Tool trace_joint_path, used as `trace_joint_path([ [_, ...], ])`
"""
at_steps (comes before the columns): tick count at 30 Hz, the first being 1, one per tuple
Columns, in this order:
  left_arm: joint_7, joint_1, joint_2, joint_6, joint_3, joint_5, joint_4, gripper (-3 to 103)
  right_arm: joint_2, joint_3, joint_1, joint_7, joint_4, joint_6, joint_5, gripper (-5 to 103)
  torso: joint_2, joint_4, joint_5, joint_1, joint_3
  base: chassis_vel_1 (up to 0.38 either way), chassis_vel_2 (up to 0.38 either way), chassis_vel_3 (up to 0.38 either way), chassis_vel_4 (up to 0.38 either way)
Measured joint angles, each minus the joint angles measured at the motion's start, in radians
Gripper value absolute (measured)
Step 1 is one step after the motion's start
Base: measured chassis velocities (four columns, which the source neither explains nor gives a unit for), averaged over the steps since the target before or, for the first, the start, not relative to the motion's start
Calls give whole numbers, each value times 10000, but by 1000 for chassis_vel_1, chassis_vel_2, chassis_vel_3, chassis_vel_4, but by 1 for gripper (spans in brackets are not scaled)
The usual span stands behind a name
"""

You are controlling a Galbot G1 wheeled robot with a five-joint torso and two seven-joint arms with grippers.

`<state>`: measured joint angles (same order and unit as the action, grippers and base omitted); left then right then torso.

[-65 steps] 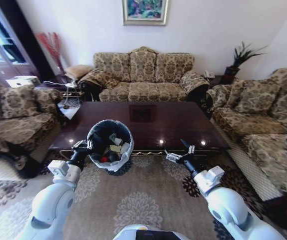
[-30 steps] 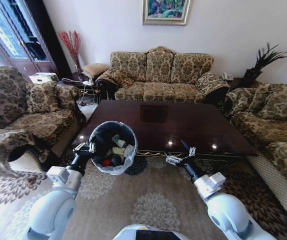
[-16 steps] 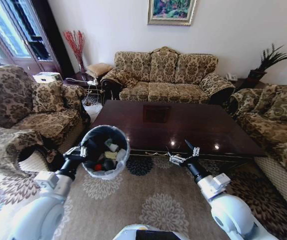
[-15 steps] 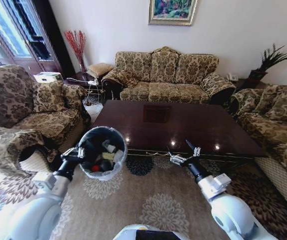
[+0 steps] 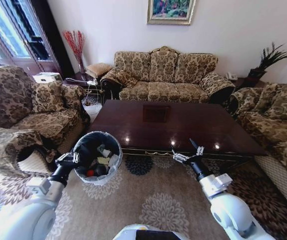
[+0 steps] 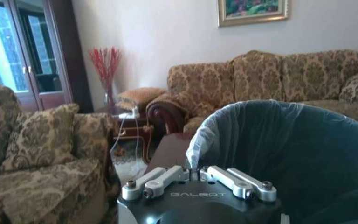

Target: Move to the front of the table and place the trash on the table into the trash bin.

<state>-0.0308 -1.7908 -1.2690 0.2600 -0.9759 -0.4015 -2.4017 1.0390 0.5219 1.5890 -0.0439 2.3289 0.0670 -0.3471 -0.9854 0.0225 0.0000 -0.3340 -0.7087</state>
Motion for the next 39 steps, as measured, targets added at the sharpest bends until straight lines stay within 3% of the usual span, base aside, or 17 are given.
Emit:
trace_joint_path([
  [8,-246,-332,-441,-323,129,266,714,3,482,896,291,369,143,-111,-202,100,395,3,0,178,220,0,0,0,0],
  [21,-550,-29,-878,-856,1070,1390,2652,3,2311,3076,1605,1618,-138,-965,-935,100,1069,3,0,484,586,0,0,0,0],
  [30,-556,307,-951,-848,1360,1939,2748,3,3589,2814,2544,1547,182,-1179,-648,100,1458,0,-2,651,812,0,0,0,0],
  [34,-566,408,-890,-805,1418,1991,2829,3,3796,2522,2478,1265,401,-923,-220,100,1660,2,-1,728,934,0,0,0,0],
  [39,-567,425,-887,-782,1450,2008,2909,3,3770,2452,2401,851,924,158,90,100,1907,1,-1,835,1075,0,0,0,0],
])
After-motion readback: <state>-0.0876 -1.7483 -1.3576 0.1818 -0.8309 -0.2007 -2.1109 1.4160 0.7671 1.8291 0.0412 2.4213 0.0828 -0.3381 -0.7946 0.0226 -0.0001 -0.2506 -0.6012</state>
